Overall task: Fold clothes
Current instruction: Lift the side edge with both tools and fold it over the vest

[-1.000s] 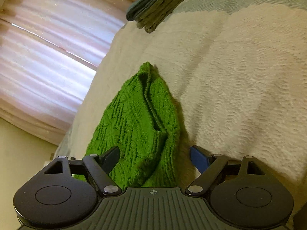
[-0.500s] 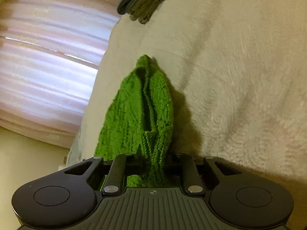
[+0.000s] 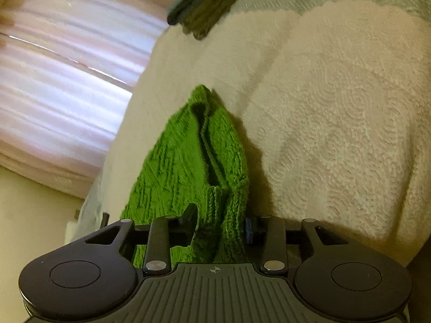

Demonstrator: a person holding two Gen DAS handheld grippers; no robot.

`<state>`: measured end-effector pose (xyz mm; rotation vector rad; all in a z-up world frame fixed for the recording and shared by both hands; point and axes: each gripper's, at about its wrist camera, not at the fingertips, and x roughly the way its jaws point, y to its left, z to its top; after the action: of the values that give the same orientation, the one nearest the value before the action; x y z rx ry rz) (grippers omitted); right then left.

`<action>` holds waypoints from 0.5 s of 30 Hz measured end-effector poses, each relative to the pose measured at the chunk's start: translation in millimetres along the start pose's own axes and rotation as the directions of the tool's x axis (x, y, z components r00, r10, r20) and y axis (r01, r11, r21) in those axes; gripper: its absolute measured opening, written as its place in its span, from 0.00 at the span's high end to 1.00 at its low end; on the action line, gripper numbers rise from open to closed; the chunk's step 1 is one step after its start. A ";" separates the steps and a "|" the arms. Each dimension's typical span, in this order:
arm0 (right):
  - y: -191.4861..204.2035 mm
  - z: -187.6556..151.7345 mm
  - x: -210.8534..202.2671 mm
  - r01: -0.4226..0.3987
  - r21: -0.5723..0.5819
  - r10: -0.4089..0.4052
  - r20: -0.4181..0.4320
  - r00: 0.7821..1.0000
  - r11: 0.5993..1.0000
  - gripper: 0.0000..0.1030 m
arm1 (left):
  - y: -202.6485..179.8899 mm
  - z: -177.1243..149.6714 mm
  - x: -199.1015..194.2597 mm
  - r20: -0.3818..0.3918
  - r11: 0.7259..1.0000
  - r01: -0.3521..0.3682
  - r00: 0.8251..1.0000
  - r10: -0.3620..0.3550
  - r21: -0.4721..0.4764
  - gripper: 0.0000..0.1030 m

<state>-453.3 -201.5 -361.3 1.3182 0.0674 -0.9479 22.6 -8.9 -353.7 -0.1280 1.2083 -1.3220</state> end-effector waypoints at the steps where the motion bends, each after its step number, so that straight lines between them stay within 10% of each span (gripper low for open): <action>1: -0.4 -0.6 1.4 -0.007 0.008 0.007 0.009 1.000 1.000 0.64 | -2.6 2.6 -2.9 0.013 1.000 0.003 1.000 -0.004 0.021 0.82; 4: -6.1 -3.3 7.4 -0.029 0.057 0.028 0.028 0.999 0.998 0.65 | -3.4 4.9 -2.5 0.016 0.998 0.004 1.000 -0.005 0.056 0.82; 10: 43.9 -13.0 15.9 0.220 -0.224 -0.211 0.060 0.976 0.950 0.82 | 10.1 -1.5 10.4 -0.034 0.999 -0.017 0.999 0.019 0.049 0.77; 12: 74.6 -23.2 20.0 0.322 -0.370 -0.302 0.113 0.947 0.872 0.82 | 13.8 -0.8 5.4 -0.034 0.999 -0.014 0.999 0.016 0.044 0.77; 15: 134.4 -60.3 28.4 0.437 -0.627 -0.331 0.287 0.899 0.645 0.83 | 20.5 2.1 -12.3 -0.019 0.999 -0.003 1.000 0.003 0.036 0.77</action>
<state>-324.4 -173.7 -289.5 0.5354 0.5607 -1.2268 40.3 6.3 -359.4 -0.0876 1.1992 -1.3444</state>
